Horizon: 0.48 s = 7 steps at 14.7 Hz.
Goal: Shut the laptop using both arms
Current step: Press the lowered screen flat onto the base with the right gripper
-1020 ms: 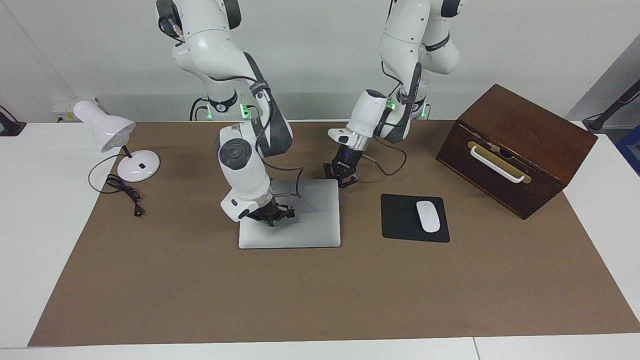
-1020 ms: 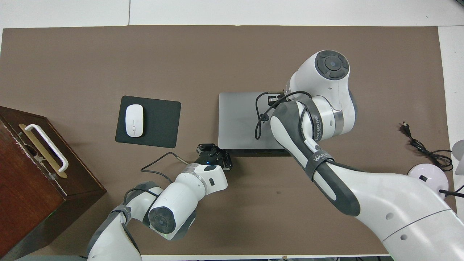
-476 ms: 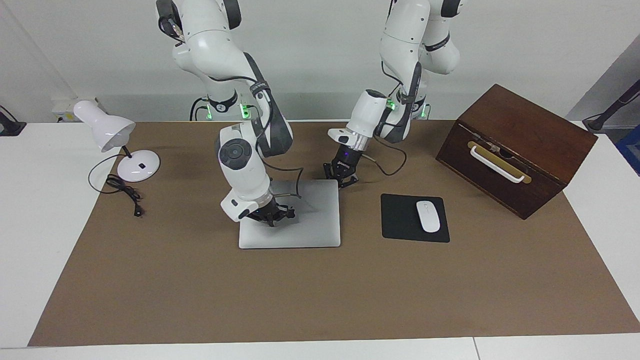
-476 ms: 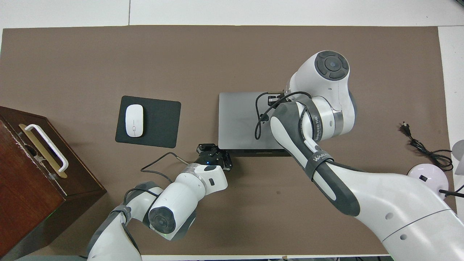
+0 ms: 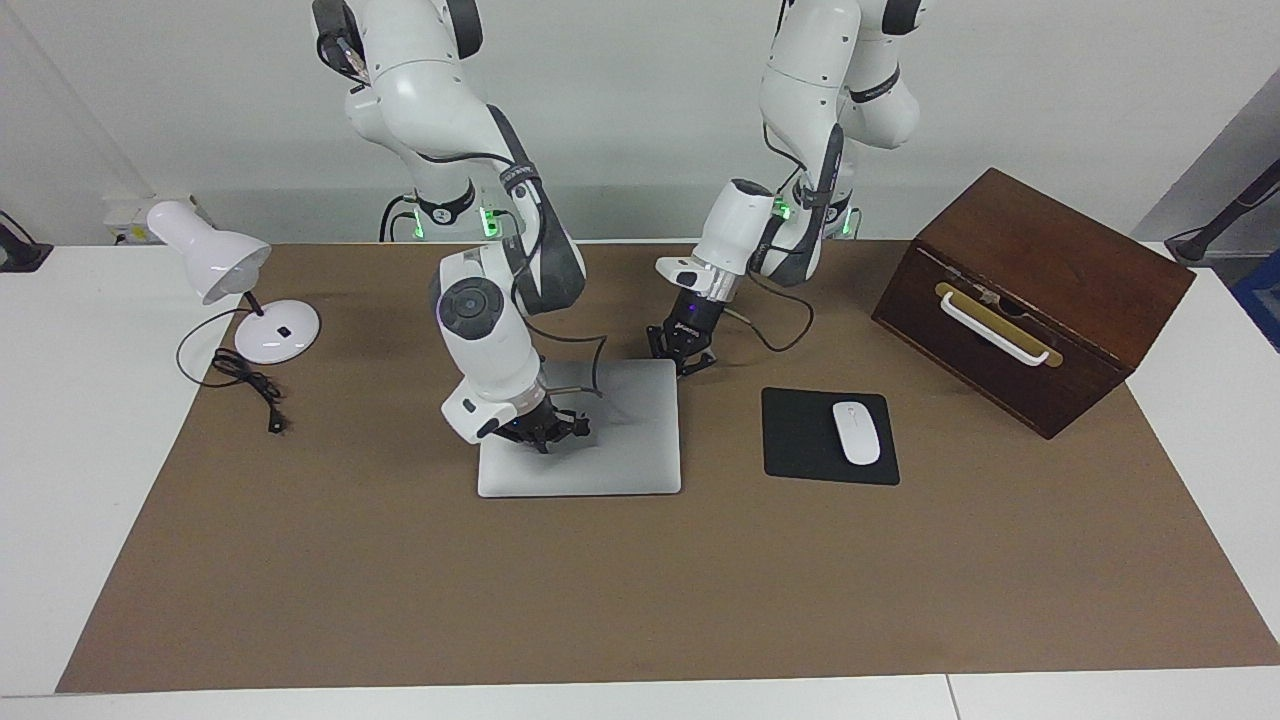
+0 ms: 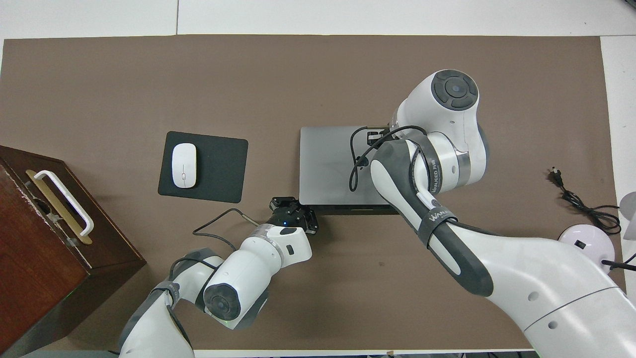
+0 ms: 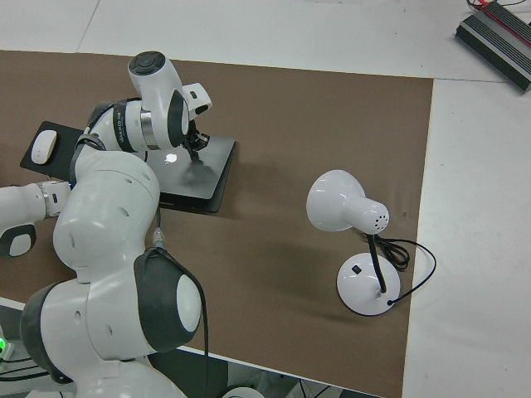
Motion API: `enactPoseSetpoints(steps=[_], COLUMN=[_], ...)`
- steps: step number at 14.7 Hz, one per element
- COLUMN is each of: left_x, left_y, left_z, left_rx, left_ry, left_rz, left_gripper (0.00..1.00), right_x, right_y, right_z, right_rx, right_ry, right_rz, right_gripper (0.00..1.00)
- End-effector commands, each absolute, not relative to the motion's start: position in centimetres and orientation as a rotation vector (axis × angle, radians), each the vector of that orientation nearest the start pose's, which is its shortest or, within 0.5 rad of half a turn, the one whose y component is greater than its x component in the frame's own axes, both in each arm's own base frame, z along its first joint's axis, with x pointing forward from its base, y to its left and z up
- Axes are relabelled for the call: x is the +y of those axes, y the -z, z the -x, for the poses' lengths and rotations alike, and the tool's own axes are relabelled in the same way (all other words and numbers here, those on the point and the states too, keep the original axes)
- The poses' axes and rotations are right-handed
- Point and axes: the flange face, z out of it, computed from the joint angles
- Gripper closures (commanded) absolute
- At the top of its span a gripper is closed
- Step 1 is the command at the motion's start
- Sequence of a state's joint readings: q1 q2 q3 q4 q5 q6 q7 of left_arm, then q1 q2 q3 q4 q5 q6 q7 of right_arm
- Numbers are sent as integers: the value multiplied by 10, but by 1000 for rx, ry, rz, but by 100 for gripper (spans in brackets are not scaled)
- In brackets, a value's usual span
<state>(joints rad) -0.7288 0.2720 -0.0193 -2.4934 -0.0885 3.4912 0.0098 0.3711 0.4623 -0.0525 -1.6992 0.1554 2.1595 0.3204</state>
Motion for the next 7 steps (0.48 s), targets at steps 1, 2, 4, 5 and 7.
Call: enactPoseSetpoints(steps=[1, 2, 4, 5, 7], left_x=[-348, -348, -348, -348, -348], left_y=[-232, -232, -232, -232, -232], left_z=[-387, -387, -387, -387, -387], left_rx=[1083, 1083, 1083, 1083, 1083], left_ry=[1051, 1051, 1054, 1051, 1051], left_rz=[3024, 3024, 3024, 3024, 3024], left_gripper=[100, 100, 100, 100, 100], right_x=[209, 210, 202, 196, 180], right_y=[-334, -342, -367, -384, -415], right_z=[-634, -633, -638, -638, -637], right_rx=[122, 119, 125, 133, 154], right_ry=[-76, -89, -128, -128, -114], right_rz=[3010, 3009, 3008, 3004, 2996], right_gripper=[100, 100, 100, 100, 100])
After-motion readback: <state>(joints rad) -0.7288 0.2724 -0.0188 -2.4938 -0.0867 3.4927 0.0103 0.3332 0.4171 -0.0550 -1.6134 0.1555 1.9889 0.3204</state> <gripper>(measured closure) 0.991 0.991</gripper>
